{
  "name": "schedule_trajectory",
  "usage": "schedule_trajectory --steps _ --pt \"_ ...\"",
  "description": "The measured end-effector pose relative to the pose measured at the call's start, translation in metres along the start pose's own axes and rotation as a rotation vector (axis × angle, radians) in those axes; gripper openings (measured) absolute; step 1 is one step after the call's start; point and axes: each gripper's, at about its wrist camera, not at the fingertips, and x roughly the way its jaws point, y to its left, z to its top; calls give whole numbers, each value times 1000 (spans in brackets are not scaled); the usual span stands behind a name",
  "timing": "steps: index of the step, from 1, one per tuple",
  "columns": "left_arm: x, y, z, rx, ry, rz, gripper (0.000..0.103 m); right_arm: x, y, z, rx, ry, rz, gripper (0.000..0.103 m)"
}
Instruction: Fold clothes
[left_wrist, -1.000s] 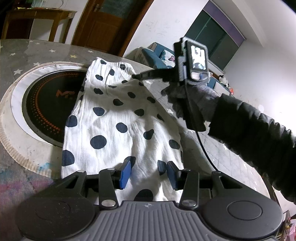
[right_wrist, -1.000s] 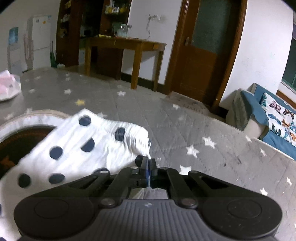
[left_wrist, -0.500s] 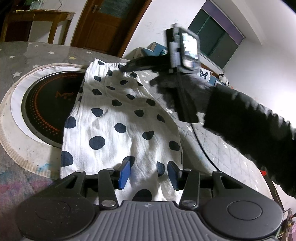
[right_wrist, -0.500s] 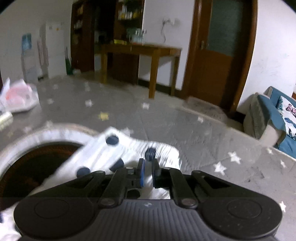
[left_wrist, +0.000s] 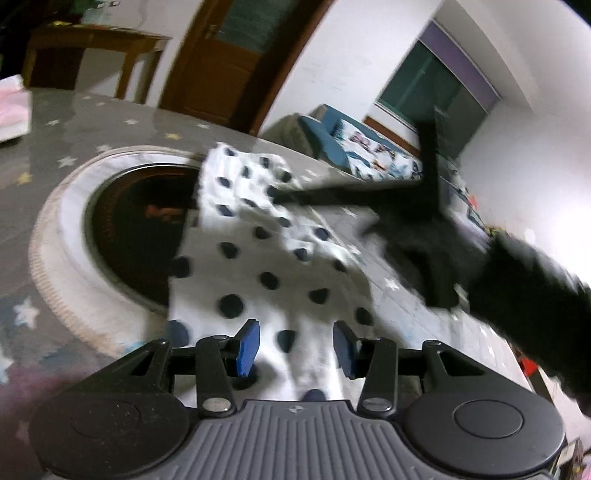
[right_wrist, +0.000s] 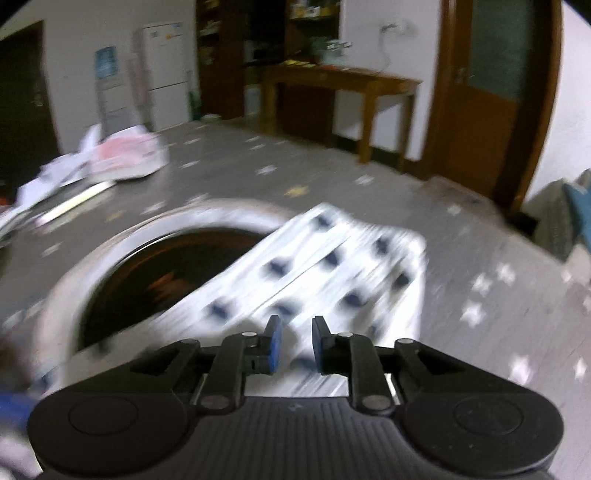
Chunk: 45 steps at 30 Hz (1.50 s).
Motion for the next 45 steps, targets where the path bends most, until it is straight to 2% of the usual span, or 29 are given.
schedule_trajectory --steps 6,10,13,17,20,23,25,27,32,34,37,40,42,45 --pt "-10 5 -7 16 -11 22 40 -48 48 -44 -51 3 117 18" --pt "-8 8 -15 45 3 59 30 -67 60 -70 -75 7 82 20" --pt "-11 12 -18 62 4 88 28 -79 63 -86 -98 18 23 23" --pt "-26 7 -19 77 -20 92 28 -98 67 -87 -99 -18 9 25" --pt "-35 0 -23 91 -31 68 28 -111 84 -84 -82 -74 71 27" --pt "-35 -4 -30 111 -20 72 28 -114 99 -85 -58 -95 163 27" --pt "-36 -3 -34 122 -19 89 28 -109 111 -91 -72 -81 188 27" --pt "-38 -2 -39 133 -17 105 28 -106 116 -98 -87 -55 193 27" --pt "-46 1 -44 130 -19 128 28 -114 119 -115 -128 -19 128 27" --pt "-54 -1 -44 127 -33 127 28 -124 120 -113 -114 -40 134 27" --pt "-63 -3 -47 113 -41 126 31 -137 129 -113 -109 -76 175 27" --pt "-70 -1 -53 75 -33 154 46 -134 142 -120 -134 -55 204 28" --pt "-78 1 -57 40 -33 159 49 -129 148 -128 -161 -29 180 28" --pt "-89 6 -66 -22 -20 142 51 -137 147 -130 -139 -45 175 28"
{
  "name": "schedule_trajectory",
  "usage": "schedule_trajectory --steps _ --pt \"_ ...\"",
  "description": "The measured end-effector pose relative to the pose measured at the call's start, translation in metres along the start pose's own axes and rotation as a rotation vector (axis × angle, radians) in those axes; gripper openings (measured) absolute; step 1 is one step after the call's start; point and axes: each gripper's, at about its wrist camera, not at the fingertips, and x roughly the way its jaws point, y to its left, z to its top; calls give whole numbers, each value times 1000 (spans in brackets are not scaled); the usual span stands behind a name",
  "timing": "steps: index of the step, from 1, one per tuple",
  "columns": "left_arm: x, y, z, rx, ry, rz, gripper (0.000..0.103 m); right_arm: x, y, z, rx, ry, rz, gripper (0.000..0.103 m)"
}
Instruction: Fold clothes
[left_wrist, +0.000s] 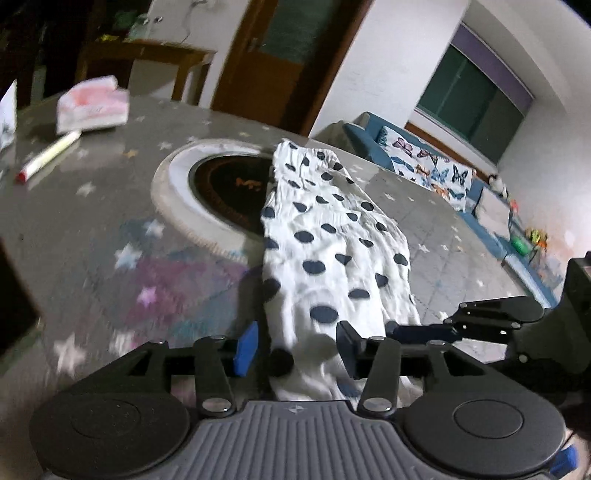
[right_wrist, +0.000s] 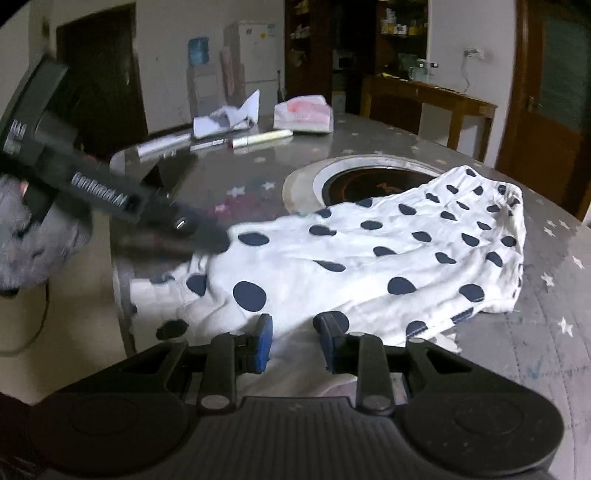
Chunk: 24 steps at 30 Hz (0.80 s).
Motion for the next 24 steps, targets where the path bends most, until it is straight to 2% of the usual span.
schedule_trajectory --steps 6,10,12,15,16,18,19,21,22,24 --pt "-7 1 -21 -82 67 -35 51 -21 6 0 -3 -35 -4 33" --pt "-10 -3 -27 -105 72 -43 49 -29 16 -4 -10 -42 5 34" --pt "-11 -3 -29 -110 73 -48 42 -34 23 -7 -17 -47 8 34" --pt "-15 -6 -31 -103 65 -38 29 -38 34 -9 -41 -55 13 44" --pt "-15 -6 -30 -108 63 -36 22 -38 38 -10 -52 -58 15 44" --pt "-17 -6 -28 -122 59 -36 18 -40 46 -11 -72 -63 19 45" --pt "-19 -8 -25 -122 51 -39 12 -41 50 -12 -82 -66 21 45" --pt "-23 -13 -19 -115 30 -48 11 -43 58 -13 -103 -71 24 48" --pt "-25 -16 -16 -109 21 -56 11 -44 62 -13 -113 -74 26 54" --pt "-28 -23 -10 -98 3 -71 10 -43 70 -14 -133 -76 26 55"
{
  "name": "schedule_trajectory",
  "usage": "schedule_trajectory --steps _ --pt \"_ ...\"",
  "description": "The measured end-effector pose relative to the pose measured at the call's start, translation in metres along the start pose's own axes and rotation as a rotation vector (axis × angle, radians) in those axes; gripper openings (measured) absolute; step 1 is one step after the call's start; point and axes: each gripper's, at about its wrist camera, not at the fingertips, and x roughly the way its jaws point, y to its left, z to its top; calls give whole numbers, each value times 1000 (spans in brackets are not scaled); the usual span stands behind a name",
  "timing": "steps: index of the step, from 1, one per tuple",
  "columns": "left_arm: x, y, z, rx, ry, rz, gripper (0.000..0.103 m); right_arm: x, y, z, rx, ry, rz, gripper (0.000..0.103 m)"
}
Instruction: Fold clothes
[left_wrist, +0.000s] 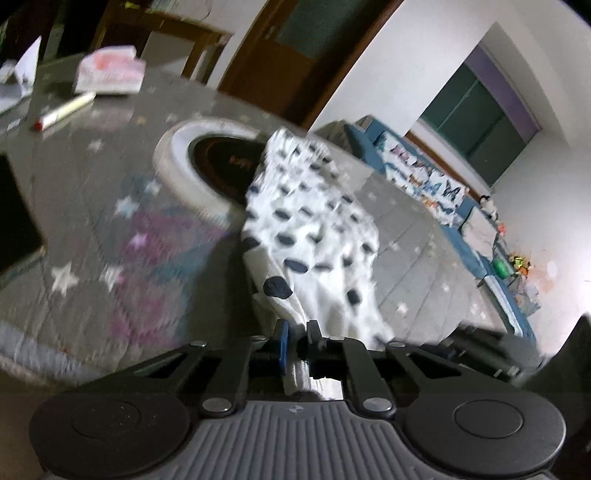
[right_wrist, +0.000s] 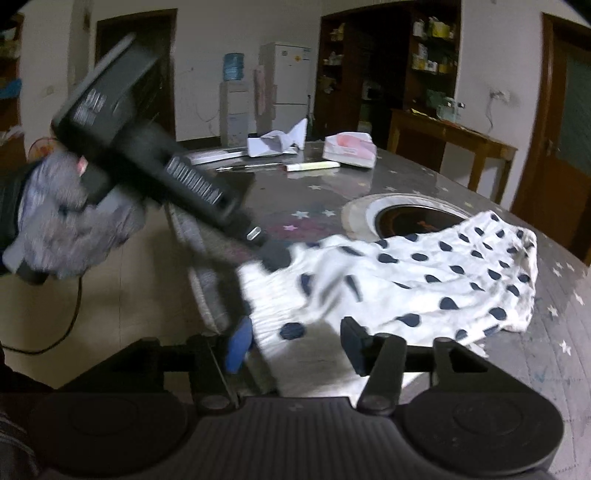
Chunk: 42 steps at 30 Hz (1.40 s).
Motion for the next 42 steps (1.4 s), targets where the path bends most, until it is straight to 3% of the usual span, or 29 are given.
schedule_trajectory --steps 5,17,21,30,35,39,42 --pt "-6 -19 13 27 -38 -42 10 11 21 -2 -70 8 -50 55" --pt "0 -30 27 4 -29 -110 10 15 36 -10 -179 11 -283 55" --pt "0 -29 29 -6 -23 -112 10 14 41 -8 -204 -9 -307 55" --pt "-1 -35 34 5 -24 -123 10 20 43 0 -114 -47 -336 55" --pt "2 -36 34 2 -17 -121 10 8 47 3 -122 -93 -357 62" --pt "2 -41 35 6 -16 -124 10 14 43 -2 -121 -42 -393 62" --pt "1 -41 34 6 -18 -126 10 18 41 -6 -120 -4 -421 56"
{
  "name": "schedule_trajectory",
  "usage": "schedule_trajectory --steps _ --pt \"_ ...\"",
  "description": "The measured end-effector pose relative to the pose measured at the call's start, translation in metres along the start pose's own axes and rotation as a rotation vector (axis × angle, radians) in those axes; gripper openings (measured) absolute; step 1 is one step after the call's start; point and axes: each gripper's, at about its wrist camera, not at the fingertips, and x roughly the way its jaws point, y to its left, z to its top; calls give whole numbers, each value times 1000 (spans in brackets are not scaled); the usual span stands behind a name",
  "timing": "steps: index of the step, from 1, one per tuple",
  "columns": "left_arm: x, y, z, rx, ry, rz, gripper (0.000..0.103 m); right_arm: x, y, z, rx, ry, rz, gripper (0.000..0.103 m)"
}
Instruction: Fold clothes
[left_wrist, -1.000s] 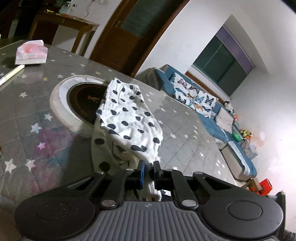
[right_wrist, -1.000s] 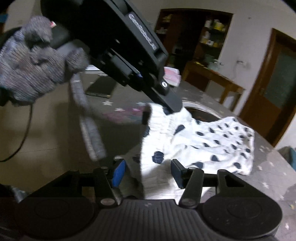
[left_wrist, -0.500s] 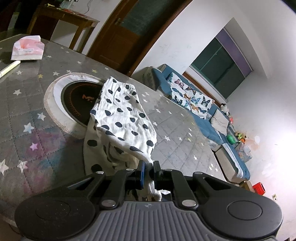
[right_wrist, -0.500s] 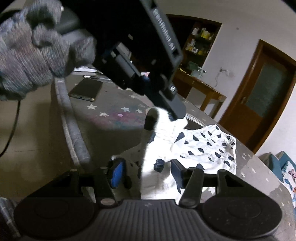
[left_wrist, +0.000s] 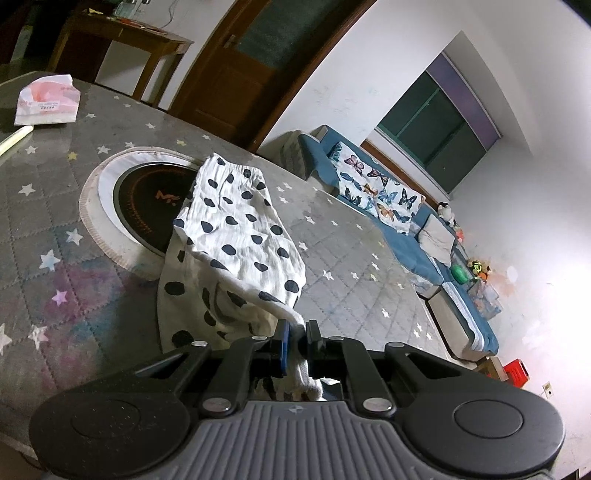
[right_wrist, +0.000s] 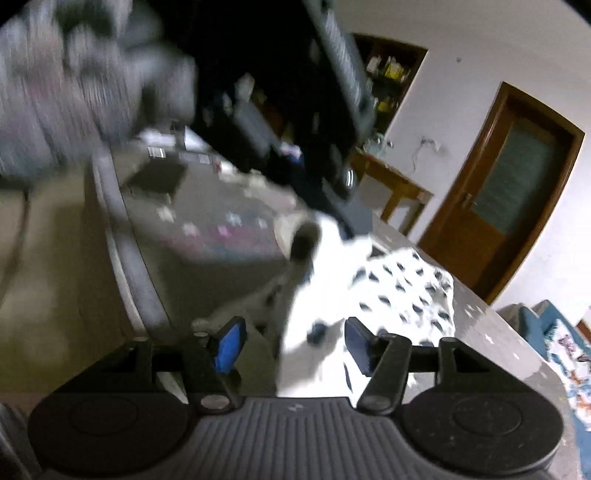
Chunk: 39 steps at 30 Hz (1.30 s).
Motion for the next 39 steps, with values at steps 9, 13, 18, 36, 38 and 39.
schedule_trajectory --steps 9,13,18,36,38,39 --pt "-4 22 -20 -24 46 39 10 -19 -4 -12 -71 23 -51 20" --pt "4 42 -40 -40 107 107 10 -14 4 -20 -110 46 8 17" --pt "-1 42 -41 2 106 108 12 -17 2 -20 -159 66 110 21" --pt "45 17 -26 235 84 69 13 33 -102 19 272 67 270 23" --pt "49 18 -29 241 98 55 13 49 -103 21 285 73 284 23" --pt "50 18 -30 245 104 49 13 56 -102 21 288 77 293 23"
